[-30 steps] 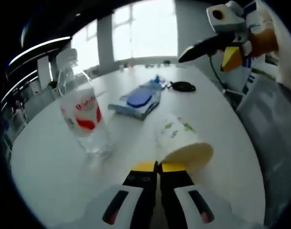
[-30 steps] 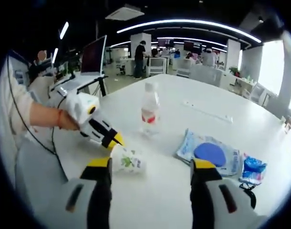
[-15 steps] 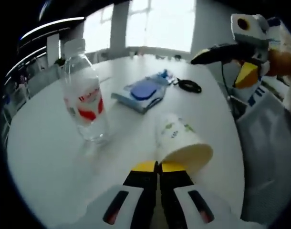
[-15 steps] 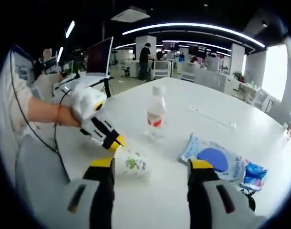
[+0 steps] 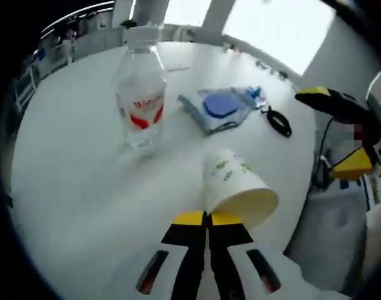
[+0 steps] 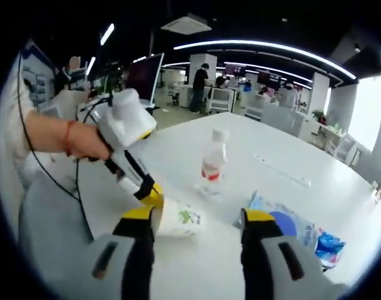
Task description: Arrange the tabletop items into an orderly group along one side of the table until the central work area is clear of visible clutter.
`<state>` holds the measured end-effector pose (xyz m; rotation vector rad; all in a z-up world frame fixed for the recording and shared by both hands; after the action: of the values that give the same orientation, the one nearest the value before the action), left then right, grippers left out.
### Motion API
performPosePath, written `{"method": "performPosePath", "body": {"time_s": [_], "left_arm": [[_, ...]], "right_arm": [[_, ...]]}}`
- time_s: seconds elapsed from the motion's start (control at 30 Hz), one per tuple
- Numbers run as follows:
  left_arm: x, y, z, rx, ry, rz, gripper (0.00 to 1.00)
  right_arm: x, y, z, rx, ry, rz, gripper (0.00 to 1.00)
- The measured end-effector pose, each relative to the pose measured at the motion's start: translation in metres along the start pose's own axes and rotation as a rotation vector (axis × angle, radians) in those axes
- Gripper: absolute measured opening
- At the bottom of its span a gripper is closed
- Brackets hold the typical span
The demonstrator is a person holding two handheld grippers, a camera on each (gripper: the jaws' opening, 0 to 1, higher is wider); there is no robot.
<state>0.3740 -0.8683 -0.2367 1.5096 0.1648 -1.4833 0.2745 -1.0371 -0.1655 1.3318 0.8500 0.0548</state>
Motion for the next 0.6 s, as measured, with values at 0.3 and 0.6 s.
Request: {"method": "performPosePath", "body": {"time_s": [0.3, 0.6], "left_arm": [[-0.012, -0.002, 0.018, -0.150, 0.045, -0.026, 0.00], [-0.018, -0.004, 0.036, -0.181, 0.071, -0.018, 0.00]], "right_arm": [[0.005, 0.009, -0.017, -0.120, 0.035, -0.021, 0.45], [0.010, 0.001, -0.029, -0.327, -0.027, -0.169, 0.33]]}}
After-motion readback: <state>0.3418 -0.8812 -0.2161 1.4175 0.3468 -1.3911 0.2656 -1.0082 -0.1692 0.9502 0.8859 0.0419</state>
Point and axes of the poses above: the point that each gripper's makers call its tool centre point, and the gripper's own axes: x roughly forward along the fingers, z roughly to its right, y roughly out of its top, the point moved 10 cm from there along -x, roughly backward along the fingers, and after that the axes turned 9 degrees about y, right-handed, at the moved point
